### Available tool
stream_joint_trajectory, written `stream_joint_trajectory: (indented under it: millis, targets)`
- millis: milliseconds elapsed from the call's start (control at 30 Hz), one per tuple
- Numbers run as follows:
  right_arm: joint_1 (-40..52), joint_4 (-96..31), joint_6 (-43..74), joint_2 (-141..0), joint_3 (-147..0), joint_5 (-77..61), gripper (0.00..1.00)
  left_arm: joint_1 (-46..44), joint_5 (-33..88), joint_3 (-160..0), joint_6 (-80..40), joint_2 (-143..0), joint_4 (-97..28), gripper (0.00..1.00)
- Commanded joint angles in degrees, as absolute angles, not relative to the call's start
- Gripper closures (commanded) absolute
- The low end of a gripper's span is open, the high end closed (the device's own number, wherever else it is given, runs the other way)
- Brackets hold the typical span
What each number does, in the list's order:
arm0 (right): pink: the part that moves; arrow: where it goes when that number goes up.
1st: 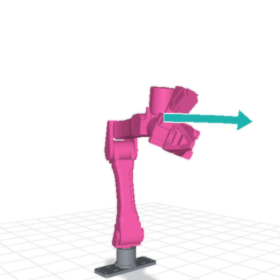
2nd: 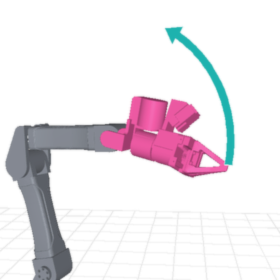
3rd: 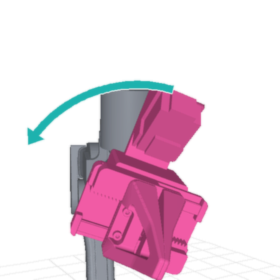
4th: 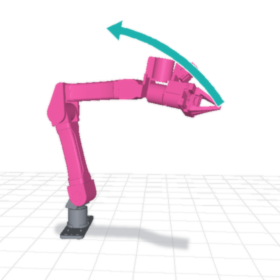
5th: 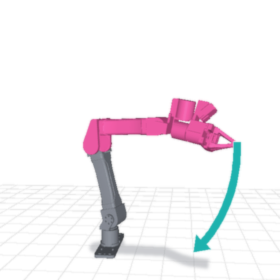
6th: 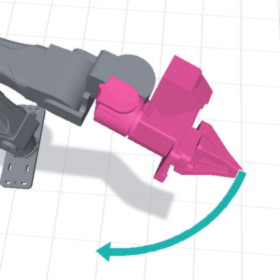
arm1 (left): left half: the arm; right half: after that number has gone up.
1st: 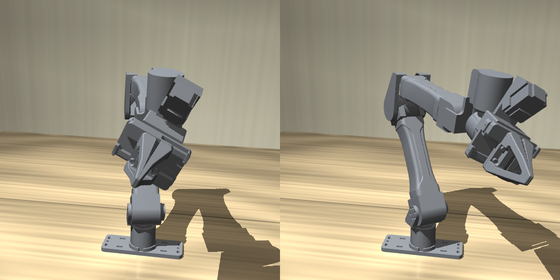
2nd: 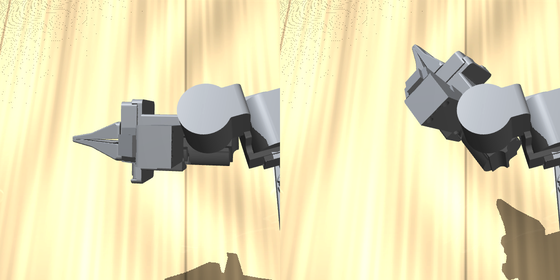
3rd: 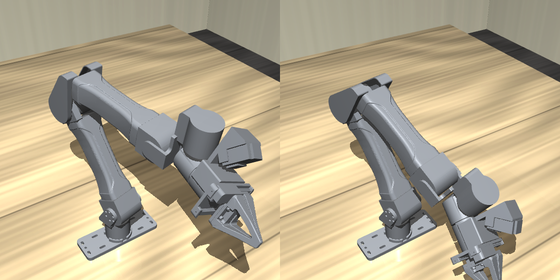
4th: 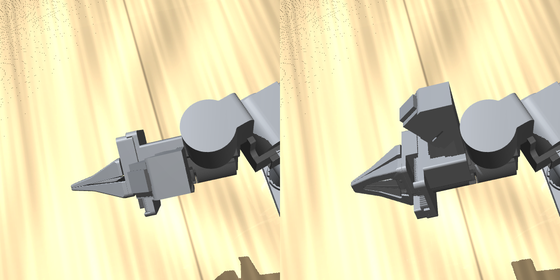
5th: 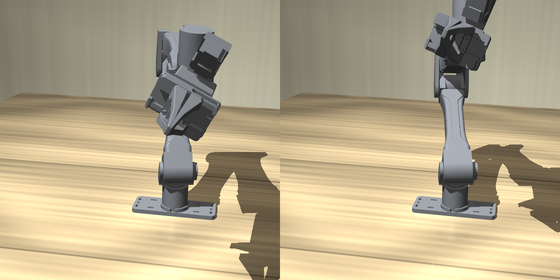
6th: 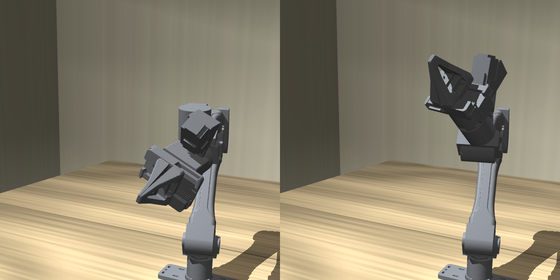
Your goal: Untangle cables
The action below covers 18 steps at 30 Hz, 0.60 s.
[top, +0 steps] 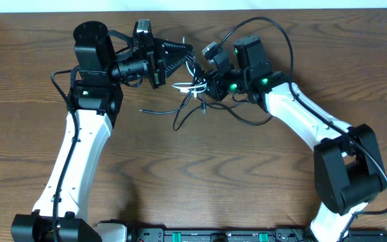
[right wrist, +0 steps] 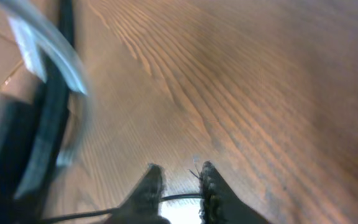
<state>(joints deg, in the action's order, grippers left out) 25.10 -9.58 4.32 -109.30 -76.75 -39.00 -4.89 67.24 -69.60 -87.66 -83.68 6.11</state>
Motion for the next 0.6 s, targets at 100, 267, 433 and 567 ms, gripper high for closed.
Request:
stream_joint_trajectory:
  millis: [100,267,433,567]
  targets:
    - [23.97,-7.53,12.14,-110.04,-76.82,-38.96,0.99,-4.8,67.88,-69.87,-78.32,-83.37,6.52,0.93]
    - [19.18,-7.66,13.5,-109.34,-76.82,-42.65,0.99,-4.8,68.53,-69.87,-61.54,-83.37,1.58,0.93]
    - [14.35,-9.28,13.47,-107.13,-76.82,-45.89,0.99,-4.8,63.13,-69.87,-45.98,-83.37,-14.76,0.93]
    - [11.25,-9.8,13.21,-104.51,-76.82,-50.46,0.99,-4.8,57.36,-69.87,-40.29,-83.37,-24.53,0.93]
